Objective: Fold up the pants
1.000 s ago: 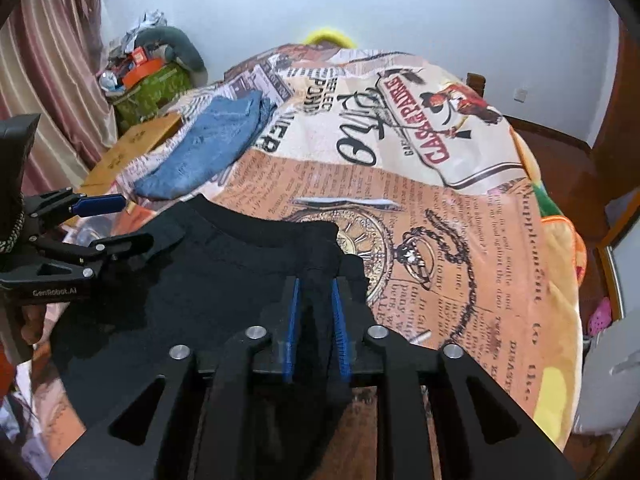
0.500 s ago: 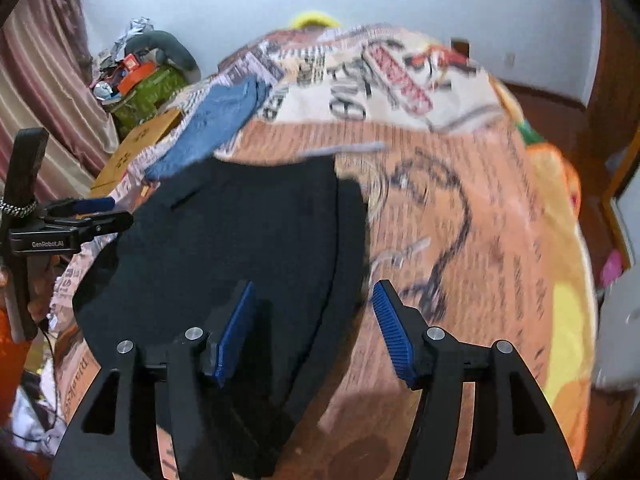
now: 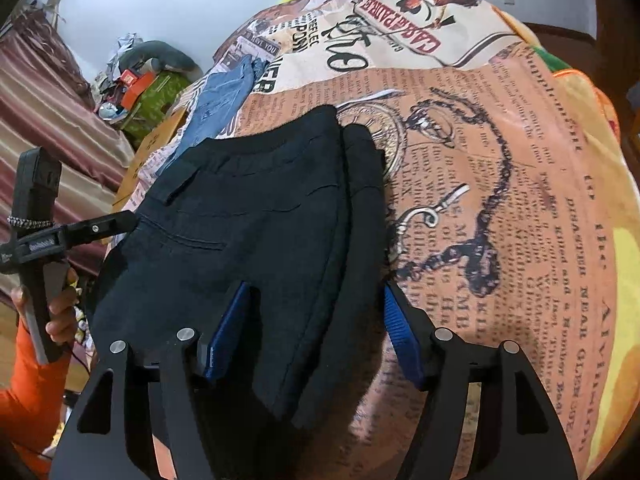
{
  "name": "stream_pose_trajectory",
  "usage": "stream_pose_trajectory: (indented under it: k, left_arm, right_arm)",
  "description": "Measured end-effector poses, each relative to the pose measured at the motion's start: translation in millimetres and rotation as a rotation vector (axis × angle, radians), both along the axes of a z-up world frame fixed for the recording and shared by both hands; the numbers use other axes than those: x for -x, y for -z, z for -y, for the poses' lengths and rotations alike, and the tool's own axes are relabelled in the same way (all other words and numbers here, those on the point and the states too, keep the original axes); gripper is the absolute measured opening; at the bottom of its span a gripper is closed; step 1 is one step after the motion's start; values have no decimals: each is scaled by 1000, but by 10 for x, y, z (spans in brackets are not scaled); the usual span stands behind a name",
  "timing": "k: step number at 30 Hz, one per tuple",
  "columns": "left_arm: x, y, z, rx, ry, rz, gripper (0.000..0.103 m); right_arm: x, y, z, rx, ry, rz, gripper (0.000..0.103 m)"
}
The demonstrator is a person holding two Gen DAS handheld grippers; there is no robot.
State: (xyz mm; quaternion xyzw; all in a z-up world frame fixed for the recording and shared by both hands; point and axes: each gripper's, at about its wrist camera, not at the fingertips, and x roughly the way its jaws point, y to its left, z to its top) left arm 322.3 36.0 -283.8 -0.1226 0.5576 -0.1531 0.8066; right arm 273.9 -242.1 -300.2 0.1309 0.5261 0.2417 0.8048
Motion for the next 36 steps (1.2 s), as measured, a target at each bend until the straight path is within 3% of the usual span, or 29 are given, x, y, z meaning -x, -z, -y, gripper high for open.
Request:
stream_pose_trajectory:
  k: [3, 7, 18, 23, 26, 28, 31, 36]
  left_arm:
    - [-3, 72, 90, -52, 34, -19, 88]
    - [-64, 309, 144, -24, 64, -121, 88]
    - [-277, 346, 563, -49, 196, -139, 90]
    - [-322, 322, 682, -91, 213, -117, 87]
    - [-295, 247, 652, -88, 212, -99, 73]
    - [-257, 174, 626, -88, 202, -80, 56]
    - [-175, 96, 560, -82, 176, -68, 40]
    - [-24, -51, 562, -90, 151, -17, 29]
  right_arm:
    - [12, 7, 27, -13, -2, -2, 65]
    - [26, 13, 47, -27, -10, -7, 67]
    - [-70, 30, -39, -41, -65, 6, 76]
    - [-133, 20, -60, -49, -95, -7, 61]
    - [-121, -38, -103, -14, -93, 14, 39]
    - [-113, -88, -105, -9, -78, 31, 30]
    - [-86, -147, -96, -10, -67, 55, 23]
    - [7, -345, -159, -8, -83, 112, 19]
